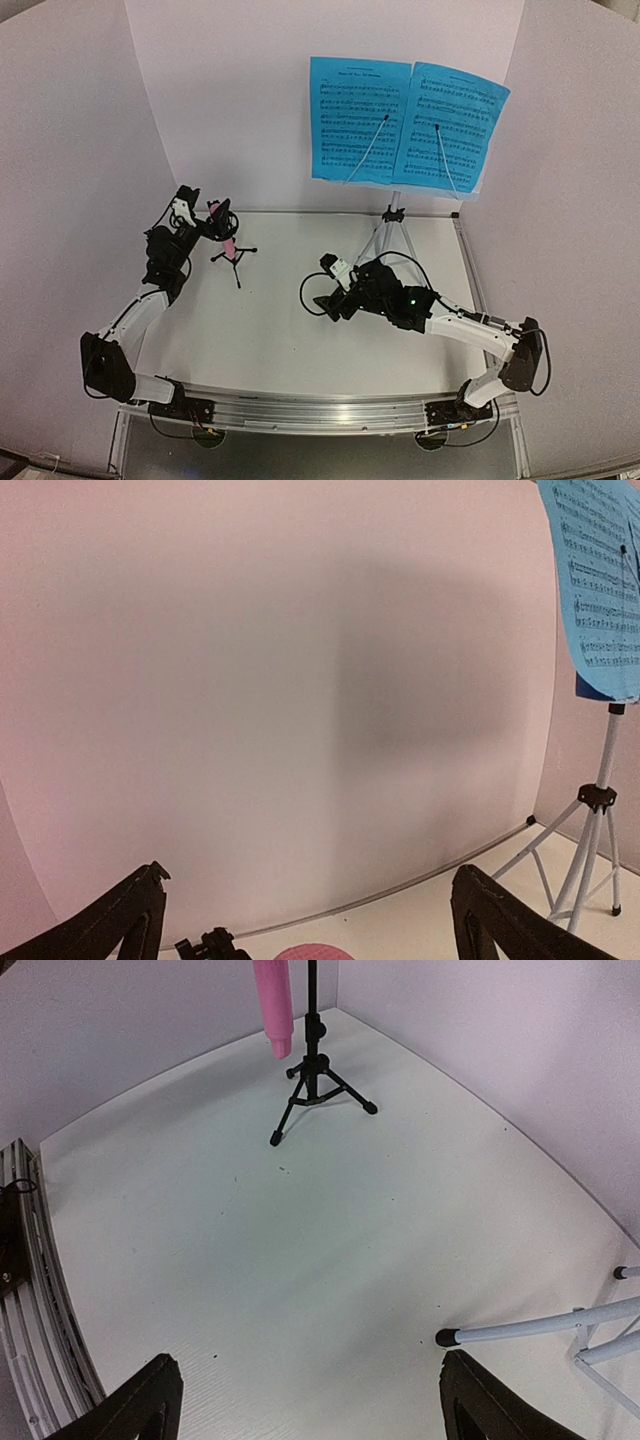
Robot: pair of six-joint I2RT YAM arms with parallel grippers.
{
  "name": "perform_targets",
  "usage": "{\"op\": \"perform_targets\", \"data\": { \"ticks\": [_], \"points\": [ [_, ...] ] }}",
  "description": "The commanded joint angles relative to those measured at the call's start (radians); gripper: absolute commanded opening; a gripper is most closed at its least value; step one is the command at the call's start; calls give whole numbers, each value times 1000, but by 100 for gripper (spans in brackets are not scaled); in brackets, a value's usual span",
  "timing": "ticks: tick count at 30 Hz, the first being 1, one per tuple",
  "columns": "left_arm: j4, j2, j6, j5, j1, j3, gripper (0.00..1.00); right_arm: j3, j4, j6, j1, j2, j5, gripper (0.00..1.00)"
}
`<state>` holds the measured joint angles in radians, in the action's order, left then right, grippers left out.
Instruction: Set up the instrument practice props
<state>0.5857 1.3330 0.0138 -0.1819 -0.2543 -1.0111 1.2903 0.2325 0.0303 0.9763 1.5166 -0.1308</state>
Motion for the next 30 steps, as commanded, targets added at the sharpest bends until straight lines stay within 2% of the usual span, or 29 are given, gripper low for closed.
{"op": "perform_targets", "data": {
  "ticks": [1,4,8,14,18,20,23,26,28,30],
  "points": [
    [-29,-69,-52,-31,-1,-14,100,31,-12,-32,-21,8,34,87],
    [-79,-120,-53,-39,-1,-9,100,-6,-7,-118,-74,-2,35,88],
    [-170,-213,-23,64,1,28,100,-102,-8,-219,-161,-50,21,87],
    [-414,-415,54,216,1,152,100,-237,-10,-242,-239,-173,-77,86],
    [-504,-510,85,334,3,284,100,-342,-17,-252,-335,-280,-144,86],
    [-509,-528,76,362,18,347,100,-407,-33,-256,-428,-351,-150,88],
    [-505,-535,96,390,52,419,100,-503,-64,-231,-645,-462,-83,89],
    [-470,-528,112,355,101,475,100,-592,-85,-198,-853,-542,-1,91],
    [-444,-516,130,323,143,518,100,-657,-144,-179,-1029,-595,79,92],
    [-409,-501,144,275,194,554,100,-753,-232,-161,-1133,-636,169,92]
  ]
}}
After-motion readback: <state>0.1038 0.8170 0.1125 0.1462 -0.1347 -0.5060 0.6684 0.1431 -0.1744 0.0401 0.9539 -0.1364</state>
